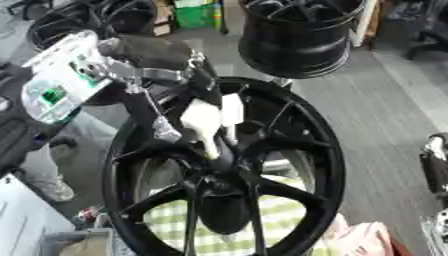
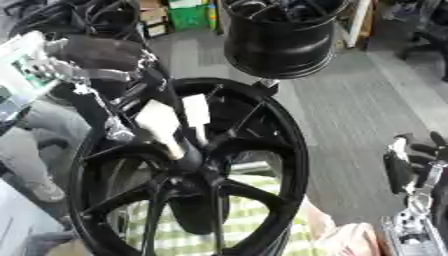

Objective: Pull the pin out of the wheel hub.

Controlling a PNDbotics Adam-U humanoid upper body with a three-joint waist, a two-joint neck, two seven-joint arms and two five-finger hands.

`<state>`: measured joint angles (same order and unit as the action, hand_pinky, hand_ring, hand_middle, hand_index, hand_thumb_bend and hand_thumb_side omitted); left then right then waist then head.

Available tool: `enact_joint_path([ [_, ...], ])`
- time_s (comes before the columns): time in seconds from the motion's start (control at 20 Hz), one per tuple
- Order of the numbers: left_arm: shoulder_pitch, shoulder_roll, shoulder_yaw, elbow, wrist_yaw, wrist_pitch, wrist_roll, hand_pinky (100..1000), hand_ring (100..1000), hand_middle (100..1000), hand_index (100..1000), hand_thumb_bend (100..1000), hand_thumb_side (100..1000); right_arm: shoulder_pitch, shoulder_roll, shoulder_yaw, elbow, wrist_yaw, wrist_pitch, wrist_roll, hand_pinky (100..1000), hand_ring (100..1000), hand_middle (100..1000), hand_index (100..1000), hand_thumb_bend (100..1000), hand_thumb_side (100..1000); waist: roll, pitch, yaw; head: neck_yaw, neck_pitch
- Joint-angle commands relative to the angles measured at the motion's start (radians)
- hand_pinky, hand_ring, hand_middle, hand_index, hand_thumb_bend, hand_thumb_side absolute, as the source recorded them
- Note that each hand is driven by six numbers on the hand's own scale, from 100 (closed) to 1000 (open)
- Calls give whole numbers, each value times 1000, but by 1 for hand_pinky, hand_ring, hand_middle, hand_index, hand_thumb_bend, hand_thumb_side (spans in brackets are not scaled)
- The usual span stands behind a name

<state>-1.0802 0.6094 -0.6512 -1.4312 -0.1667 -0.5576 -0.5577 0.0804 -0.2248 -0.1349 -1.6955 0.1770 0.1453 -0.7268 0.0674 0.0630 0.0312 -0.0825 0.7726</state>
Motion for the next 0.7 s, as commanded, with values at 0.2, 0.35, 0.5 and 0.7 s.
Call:
enact_joint_path([
  [0.2,69,155,221,39,23,-349,-349,522,394,405,610,257,258,-3,-16,-6,-6,-1,-2,-6,574,599,636,902,100,559,-3,-12,9,-5,-3],
  [0.35,142,199,319,115,-18,-349,-349,527,397,410,617,258,257,-3,-13,-7,-6,-2,-3,-7,574,599,636,902,100,559,-5,-11,14,-7,-3],
  [0.5,214,221,431,219,-93,-349,-349,535,408,425,631,262,261,-3,-10,-9,-5,-3,-4,-9,574,599,636,902,100,559,-8,-11,20,-8,-3],
  [0.7,277,225,550,398,-255,-349,-339,558,441,461,664,279,279,-2,-6,-10,-4,-4,-5,-10,574,599,636,902,100,559,-12,-11,25,-8,-3],
])
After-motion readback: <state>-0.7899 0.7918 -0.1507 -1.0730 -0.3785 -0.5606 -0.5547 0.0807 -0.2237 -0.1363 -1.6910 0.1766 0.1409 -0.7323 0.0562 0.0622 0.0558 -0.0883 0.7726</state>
